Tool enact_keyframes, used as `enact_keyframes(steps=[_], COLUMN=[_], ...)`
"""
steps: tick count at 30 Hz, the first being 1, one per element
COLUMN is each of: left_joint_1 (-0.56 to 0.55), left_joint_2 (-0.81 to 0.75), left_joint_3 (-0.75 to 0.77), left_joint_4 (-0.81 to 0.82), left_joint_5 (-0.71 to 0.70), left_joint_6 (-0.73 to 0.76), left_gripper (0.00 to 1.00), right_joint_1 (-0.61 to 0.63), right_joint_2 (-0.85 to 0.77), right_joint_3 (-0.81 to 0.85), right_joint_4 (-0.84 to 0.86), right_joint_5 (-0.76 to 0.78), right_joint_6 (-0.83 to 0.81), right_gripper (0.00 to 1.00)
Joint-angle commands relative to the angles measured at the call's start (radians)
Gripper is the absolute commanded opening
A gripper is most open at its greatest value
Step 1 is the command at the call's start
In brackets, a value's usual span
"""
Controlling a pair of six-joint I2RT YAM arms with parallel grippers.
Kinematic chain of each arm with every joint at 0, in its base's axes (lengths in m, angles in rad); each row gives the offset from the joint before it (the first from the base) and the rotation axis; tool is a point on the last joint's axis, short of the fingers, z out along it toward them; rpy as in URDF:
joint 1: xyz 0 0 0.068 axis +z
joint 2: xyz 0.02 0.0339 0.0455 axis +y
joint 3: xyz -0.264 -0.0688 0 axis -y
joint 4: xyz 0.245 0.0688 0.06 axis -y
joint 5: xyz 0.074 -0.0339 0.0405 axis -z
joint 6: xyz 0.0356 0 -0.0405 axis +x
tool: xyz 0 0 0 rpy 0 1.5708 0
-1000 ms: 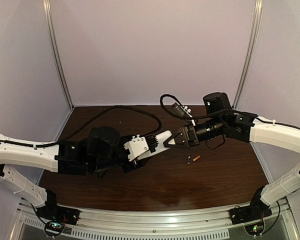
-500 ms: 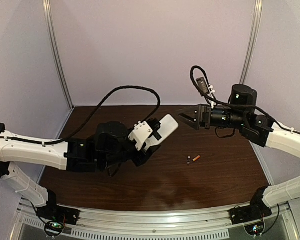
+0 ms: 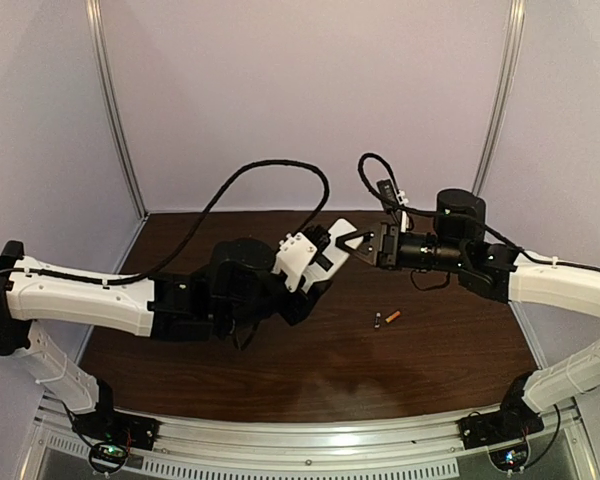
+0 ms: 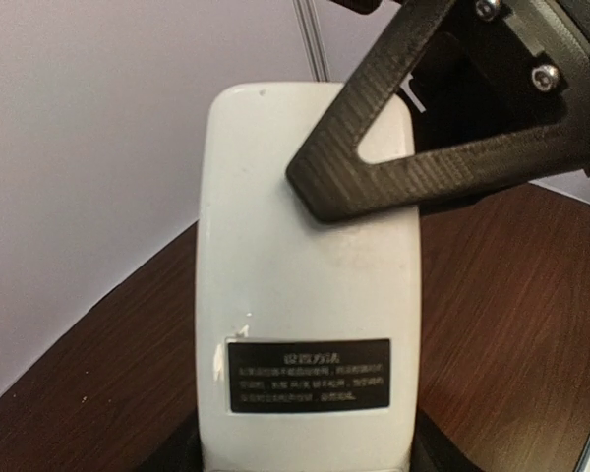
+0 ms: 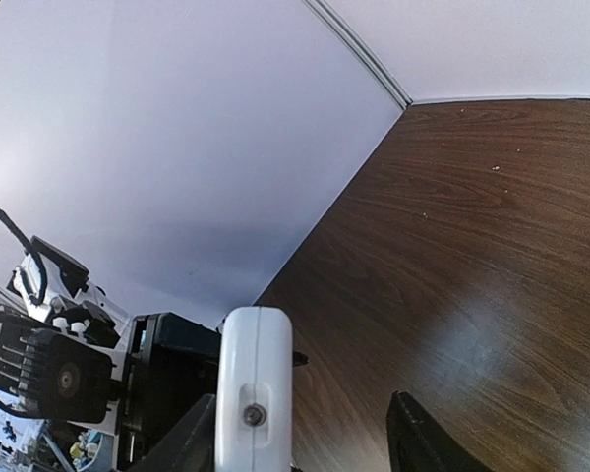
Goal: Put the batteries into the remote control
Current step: Pass from the left arm to the right
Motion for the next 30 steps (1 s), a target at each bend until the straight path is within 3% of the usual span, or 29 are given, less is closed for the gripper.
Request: enact_keyframes(steps=[1, 8, 11, 15, 19, 24, 30], left_joint_1=[-0.002, -0.003, -0.003, -0.002, 0.003, 0.048, 0.215], left_joint_2=[0.027, 0.044, 0.049, 0.037, -0.012, -0.128, -0.271], left_joint_3=[0.045, 0.051, 0.051, 0.054, 0.033, -0.054, -0.223], left_joint_4=[0.054, 0.057, 0.054, 0.033, 0.005, 0.012, 0.118], left_joint_5=[-0.036, -0.037, -0.039, -0.020, 0.032, 0.167, 0.500], left_joint_6=[-0.027, -0.034, -0.034, -0.053, -0.088, -0.180, -0.387], left_gripper=[0.28, 0.28, 0.30, 0.46, 0.77, 0.91, 0.88], right_joint_1=[0.010, 0.014, 0.014, 0.013, 0.004, -0.016, -0.023], right_joint_2=[0.035, 0.051, 0.058, 0.055, 0.047, 0.028, 0.000], right_joint_3=[-0.034, -0.066, -0.070, -0.071, -0.070, -0.072, -0.090], right_joint_4=[0.127, 0.218, 0.231, 0.233, 0.228, 0.232, 0.259], right_joint_5=[0.015, 0.026, 0.027, 0.031, 0.026, 0.016, 0.011], right_joint_6=[0.099, 0.169, 0.183, 0.183, 0.177, 0.170, 0.153], right_gripper=[0.53, 0.40, 0.28, 0.12, 0.00, 0.00, 0.00])
